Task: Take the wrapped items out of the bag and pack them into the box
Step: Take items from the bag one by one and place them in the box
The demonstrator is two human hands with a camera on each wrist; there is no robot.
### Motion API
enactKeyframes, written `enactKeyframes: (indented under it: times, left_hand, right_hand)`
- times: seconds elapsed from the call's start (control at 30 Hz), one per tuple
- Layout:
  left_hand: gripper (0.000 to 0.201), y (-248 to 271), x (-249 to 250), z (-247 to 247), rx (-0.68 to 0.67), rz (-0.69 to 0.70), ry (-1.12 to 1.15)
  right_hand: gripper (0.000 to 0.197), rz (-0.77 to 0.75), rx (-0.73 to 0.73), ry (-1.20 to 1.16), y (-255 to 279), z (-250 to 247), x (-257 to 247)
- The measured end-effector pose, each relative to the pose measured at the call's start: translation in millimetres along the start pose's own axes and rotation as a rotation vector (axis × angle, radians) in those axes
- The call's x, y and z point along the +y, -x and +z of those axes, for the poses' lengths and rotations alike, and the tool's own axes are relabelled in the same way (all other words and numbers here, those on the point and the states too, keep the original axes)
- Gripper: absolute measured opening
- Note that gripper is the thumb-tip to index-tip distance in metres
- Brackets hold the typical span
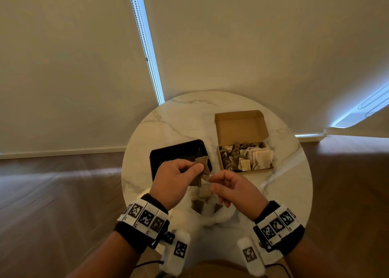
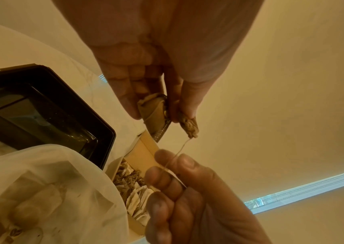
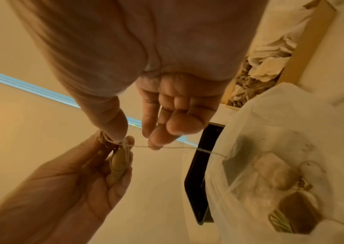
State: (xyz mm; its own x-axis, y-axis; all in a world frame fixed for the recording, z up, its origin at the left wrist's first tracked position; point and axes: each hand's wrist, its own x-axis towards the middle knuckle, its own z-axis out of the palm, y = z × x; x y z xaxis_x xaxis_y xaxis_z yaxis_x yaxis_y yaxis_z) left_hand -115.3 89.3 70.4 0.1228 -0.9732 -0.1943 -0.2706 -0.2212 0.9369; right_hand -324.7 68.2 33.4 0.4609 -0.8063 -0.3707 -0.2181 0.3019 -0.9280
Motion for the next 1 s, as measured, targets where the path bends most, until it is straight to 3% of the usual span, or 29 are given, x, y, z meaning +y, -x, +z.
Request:
enactKeyframes:
  times: [0.17,0.37,0.73,1.0]
  left_hand:
    - [0.012,-1,5,1,0.022,0.012,0.001]
    - [0.011,-1,14,5,0.054,0.054,0.006]
    - [0.013,-4,12,0,0.072,0.005,0.084]
    - [0.017,-1,21,-9,0.005,-0.057,0.212]
  right_hand:
    - [0.034,-0.059,0.004,-0.046,2,-4,-18]
    - [0.01,-0.109,-0.016,-0.001,-3,2,-26]
    - [0.014,-0.106,-0.052,-0.104,2,2,-23]
    - [0.007,-0.017,0.029,0.102,4,0,-5]
